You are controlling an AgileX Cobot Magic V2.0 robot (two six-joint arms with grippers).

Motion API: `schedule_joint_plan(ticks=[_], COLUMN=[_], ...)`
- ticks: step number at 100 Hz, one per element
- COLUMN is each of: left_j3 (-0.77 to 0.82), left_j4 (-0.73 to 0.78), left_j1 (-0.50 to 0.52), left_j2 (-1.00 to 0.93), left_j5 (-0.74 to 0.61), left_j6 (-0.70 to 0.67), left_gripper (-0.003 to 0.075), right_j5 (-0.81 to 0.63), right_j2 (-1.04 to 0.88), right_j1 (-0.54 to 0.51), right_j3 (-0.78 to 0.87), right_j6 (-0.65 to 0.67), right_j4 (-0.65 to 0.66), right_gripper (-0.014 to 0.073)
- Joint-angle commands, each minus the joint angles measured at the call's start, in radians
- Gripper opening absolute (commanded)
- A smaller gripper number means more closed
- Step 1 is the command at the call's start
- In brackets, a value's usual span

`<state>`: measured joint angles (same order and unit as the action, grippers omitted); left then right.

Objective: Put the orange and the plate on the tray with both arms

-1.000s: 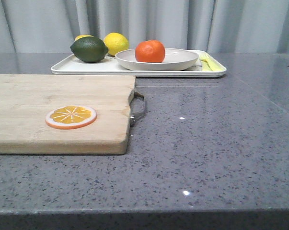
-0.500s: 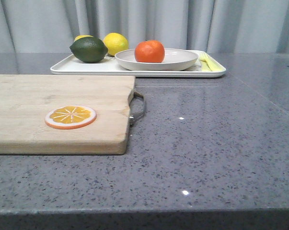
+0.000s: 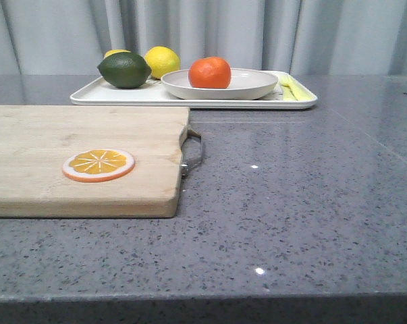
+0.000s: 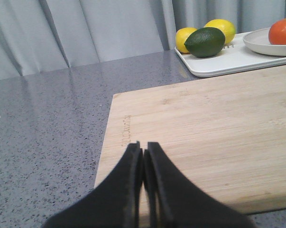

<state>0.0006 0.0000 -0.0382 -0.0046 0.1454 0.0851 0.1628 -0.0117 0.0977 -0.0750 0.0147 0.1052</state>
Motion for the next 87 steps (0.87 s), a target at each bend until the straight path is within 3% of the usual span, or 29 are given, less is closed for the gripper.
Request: schedule_joint_plan(ticks=[1, 16, 87], left_j3=[0.010, 0.010, 0.010], left_j4=[0.000, 0.000, 0.000], left_j1=[0.001, 0.001, 0.001], left_j2=[-0.034, -0.034, -0.034], left_j5=[-0.072, -0.072, -0.072], left_j6=[-0.009, -0.009, -0.009], left_gripper=[-0.0020, -0.0020, -0.0020], right_j5=[-0.155, -0.246, -0.228], right_j2=[-0.010, -0.010, -0.010], right_j1=[-0.008, -0.008, -0.008], right_j3=[0.015, 0.082, 0.081], right_j6=[0.010, 0.010, 0.010], right_j4=[-0.009, -0.031, -0.031], right_gripper=[-0.0069, -0.0069, -0.0069])
